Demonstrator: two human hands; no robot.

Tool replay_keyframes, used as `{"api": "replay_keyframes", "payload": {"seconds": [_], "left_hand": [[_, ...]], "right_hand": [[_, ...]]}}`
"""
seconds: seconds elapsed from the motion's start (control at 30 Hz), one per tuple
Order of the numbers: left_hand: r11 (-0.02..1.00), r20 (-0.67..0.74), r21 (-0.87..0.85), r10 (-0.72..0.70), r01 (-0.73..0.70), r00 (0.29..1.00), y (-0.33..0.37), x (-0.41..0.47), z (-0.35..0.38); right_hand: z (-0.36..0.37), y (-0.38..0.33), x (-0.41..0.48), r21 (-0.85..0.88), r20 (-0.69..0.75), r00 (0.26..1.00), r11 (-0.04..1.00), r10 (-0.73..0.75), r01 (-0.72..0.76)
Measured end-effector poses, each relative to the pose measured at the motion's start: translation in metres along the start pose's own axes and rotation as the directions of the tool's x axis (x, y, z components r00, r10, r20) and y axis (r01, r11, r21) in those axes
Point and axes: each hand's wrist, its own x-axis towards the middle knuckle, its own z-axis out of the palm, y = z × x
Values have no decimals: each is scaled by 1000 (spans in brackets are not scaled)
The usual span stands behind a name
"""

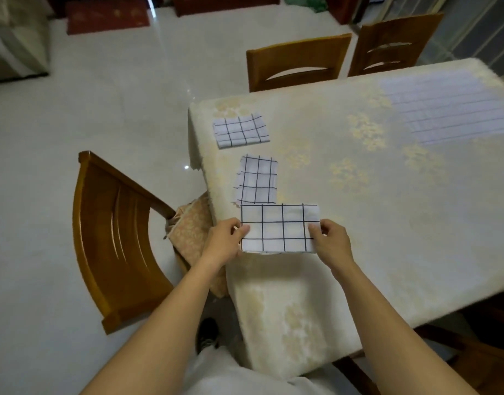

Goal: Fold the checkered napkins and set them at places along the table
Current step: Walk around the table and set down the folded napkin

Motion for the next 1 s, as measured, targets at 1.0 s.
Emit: {"api": "replay_keyframes", "payload": {"seconds": [1.0], "left_hand": [[956, -288, 102, -237, 276, 928, -13, 10, 64]], "right_hand": [[7, 77, 33, -271, 146, 987, 956, -72, 109]]}}
